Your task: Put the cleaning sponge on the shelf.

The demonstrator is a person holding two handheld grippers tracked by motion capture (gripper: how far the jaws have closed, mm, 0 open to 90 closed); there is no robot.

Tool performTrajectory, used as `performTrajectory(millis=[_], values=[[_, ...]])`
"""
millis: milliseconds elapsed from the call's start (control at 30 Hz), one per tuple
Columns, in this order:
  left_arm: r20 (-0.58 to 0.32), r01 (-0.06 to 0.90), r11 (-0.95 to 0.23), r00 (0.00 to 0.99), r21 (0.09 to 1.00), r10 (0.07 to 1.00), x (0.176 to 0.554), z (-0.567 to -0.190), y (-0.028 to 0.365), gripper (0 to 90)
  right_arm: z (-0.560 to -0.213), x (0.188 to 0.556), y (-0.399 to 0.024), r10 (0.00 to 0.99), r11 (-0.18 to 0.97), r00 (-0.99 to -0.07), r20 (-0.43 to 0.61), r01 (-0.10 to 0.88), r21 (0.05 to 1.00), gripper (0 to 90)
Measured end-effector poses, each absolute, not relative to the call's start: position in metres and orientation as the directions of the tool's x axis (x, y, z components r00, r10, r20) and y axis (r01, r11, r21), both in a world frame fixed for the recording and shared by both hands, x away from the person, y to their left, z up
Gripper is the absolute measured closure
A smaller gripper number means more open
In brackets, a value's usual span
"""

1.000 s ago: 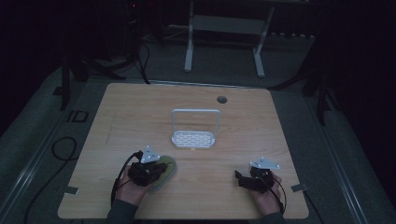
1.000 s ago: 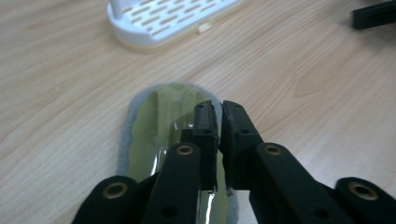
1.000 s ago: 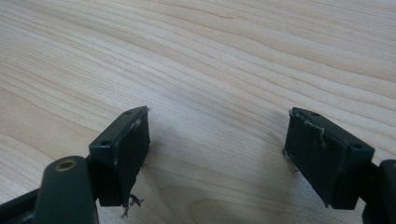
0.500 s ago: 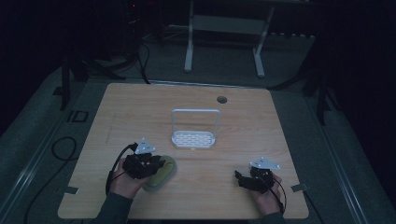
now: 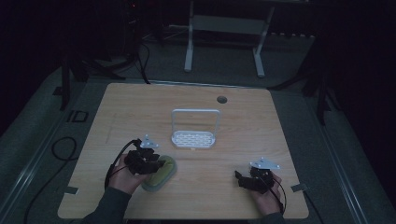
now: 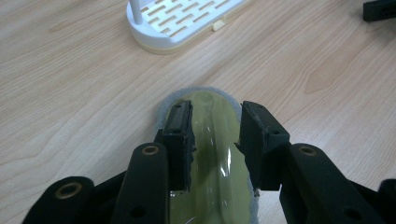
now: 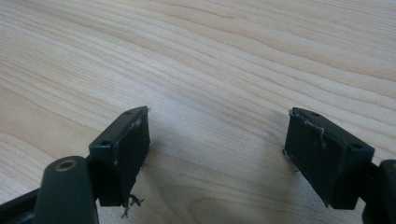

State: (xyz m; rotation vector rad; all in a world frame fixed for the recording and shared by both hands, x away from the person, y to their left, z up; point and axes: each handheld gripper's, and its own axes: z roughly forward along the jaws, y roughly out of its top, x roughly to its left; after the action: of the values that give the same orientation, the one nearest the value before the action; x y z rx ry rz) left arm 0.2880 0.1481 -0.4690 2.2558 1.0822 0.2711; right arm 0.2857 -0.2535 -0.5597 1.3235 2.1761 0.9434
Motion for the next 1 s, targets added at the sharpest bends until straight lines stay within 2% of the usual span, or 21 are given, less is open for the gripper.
performTrajectory(millis=[1000], values=[[-0.067, 0.685, -0.535, 0.644, 0.495, 0.762, 0.303, -0.461, 0.142, 57.6, -0.560, 0.285, -0.253, 0.890, 0.315, -0.457, -0.006, 0.603, 0.733, 21.7]])
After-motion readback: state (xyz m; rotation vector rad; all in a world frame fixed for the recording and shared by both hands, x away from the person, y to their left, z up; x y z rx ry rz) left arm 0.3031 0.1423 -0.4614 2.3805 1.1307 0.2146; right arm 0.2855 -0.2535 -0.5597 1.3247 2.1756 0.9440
